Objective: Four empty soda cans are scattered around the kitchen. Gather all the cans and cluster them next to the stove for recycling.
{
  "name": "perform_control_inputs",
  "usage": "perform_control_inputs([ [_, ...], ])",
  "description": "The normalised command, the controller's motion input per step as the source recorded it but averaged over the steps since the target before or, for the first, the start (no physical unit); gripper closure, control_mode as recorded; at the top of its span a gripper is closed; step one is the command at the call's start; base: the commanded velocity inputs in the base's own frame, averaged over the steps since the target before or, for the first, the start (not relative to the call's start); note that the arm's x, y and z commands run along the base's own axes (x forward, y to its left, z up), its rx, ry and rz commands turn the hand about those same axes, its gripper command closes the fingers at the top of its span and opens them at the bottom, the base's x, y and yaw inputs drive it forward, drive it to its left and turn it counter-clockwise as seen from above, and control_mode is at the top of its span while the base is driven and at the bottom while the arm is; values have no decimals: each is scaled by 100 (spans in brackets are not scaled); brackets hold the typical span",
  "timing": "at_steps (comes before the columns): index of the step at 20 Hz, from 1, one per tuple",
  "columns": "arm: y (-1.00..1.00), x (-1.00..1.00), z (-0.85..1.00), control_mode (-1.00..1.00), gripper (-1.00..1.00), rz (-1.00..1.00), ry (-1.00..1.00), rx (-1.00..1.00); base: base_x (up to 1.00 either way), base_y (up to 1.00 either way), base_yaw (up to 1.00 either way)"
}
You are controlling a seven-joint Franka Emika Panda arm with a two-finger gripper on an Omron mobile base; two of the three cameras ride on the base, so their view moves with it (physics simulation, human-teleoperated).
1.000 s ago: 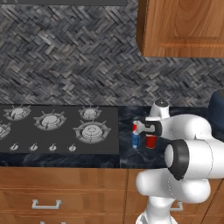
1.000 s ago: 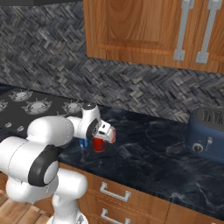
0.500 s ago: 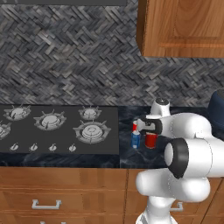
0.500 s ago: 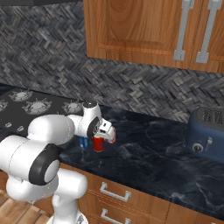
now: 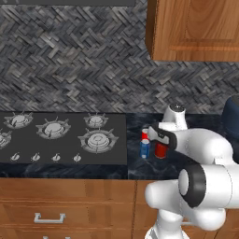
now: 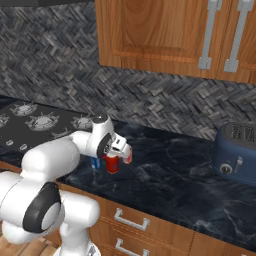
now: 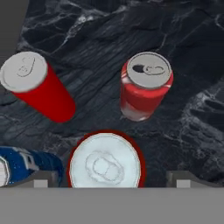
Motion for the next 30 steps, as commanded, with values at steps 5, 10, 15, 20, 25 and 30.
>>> perform_control_inputs([
  [5, -1, -44, 21, -100, -100, -14, -7, 0, 0, 0, 0],
  [10, -2, -49, 18, -100, -100, -10, -2, 0, 0, 0, 0],
  [15, 2, -55, 10, -100, -100, 1, -5, 0, 0, 0, 0],
  [20, 14, -54, 0, -100, -100, 9, -11, 0, 0, 0, 0],
  [25, 23, -48, 1, -100, -100, 4, -2, 0, 0, 0, 0],
  [30, 23, -43, 7, -100, -100, 0, 0, -1, 0, 0, 0],
])
